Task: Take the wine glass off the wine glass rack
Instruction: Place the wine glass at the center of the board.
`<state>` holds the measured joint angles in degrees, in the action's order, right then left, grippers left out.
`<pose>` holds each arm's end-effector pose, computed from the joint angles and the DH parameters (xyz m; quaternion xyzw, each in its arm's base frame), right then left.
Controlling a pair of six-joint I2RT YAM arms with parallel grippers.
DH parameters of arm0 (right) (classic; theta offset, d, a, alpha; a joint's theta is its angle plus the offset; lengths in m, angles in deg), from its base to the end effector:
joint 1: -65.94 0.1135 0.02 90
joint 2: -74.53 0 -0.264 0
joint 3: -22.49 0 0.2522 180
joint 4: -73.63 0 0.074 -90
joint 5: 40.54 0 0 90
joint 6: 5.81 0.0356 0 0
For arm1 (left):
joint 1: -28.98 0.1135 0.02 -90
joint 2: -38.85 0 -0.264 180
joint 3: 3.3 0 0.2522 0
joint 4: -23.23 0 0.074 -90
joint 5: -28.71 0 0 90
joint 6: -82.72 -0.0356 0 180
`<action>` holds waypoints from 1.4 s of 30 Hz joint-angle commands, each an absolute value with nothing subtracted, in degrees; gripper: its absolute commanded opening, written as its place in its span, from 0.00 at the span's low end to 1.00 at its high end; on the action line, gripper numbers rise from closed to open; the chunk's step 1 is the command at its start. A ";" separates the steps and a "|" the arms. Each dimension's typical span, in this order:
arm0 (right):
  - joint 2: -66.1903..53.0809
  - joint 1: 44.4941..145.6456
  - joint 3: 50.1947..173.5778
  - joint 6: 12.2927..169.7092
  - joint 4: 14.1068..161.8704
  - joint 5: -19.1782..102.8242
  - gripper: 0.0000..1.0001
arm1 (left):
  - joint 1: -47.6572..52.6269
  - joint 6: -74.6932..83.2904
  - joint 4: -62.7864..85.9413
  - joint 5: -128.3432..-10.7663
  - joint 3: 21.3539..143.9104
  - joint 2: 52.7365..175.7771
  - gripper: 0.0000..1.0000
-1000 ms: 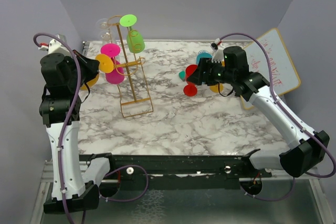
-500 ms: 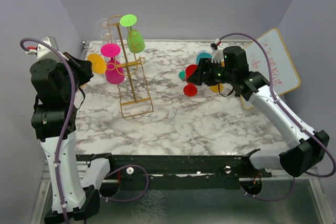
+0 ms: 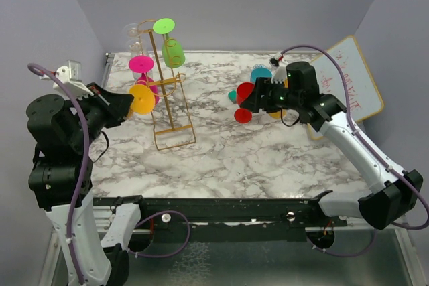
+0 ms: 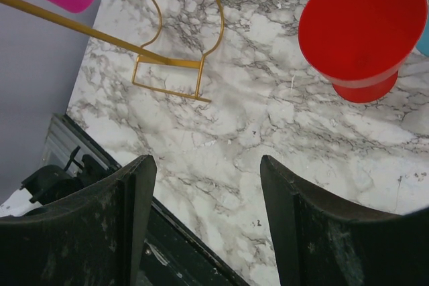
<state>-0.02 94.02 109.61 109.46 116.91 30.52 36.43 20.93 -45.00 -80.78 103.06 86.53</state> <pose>0.2490 0.1459 0.3679 -0.1024 0.8550 0.3468 0.3718 0.0803 -0.0015 0.5063 -0.1264 0.7498 -0.2418 0.6028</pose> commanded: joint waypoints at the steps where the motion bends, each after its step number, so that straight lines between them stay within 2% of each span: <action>1: 3.59 94.24 106.93 108.43 118.71 31.06 0.69 | 36.70 21.38 -49.70 -96.03 103.07 84.48 0.00; 10: 9.51 94.20 103.17 110.10 117.75 33.50 0.69 | 36.52 15.71 -59.55 -103.84 101.44 84.28 0.00; 16: 11.90 94.24 100.66 108.99 116.54 32.04 0.70 | 35.13 15.76 -55.02 -111.91 94.21 83.23 0.00; 26: 12.39 94.22 96.24 110.64 112.09 30.36 0.71 | 36.56 24.16 -41.56 -113.90 82.47 78.94 0.00; 31: 12.12 94.23 95.20 111.40 108.25 21.92 0.71 | 36.81 23.92 -39.94 -115.51 79.98 79.51 0.00; 35: 12.12 94.24 93.20 117.93 97.64 5.96 0.70 | 36.81 24.14 -37.62 -115.98 78.54 79.89 0.00; 38: 11.45 94.24 89.92 129.43 82.44 -3.58 0.70 | 36.81 25.88 -33.81 -117.65 76.94 79.80 0.00; 40: 10.68 94.87 87.48 138.23 70.15 -5.77 0.69 | 36.71 27.41 -31.08 -117.89 75.05 79.32 0.00; 42: 9.85 97.08 86.92 141.28 66.62 -5.11 0.69 | 36.73 29.46 -28.16 -118.20 73.35 79.19 0.00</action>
<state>11.48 94.59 88.94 127.52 85.92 3.55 36.43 25.38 -35.91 -115.29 76.13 79.89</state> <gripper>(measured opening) 0.693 0.008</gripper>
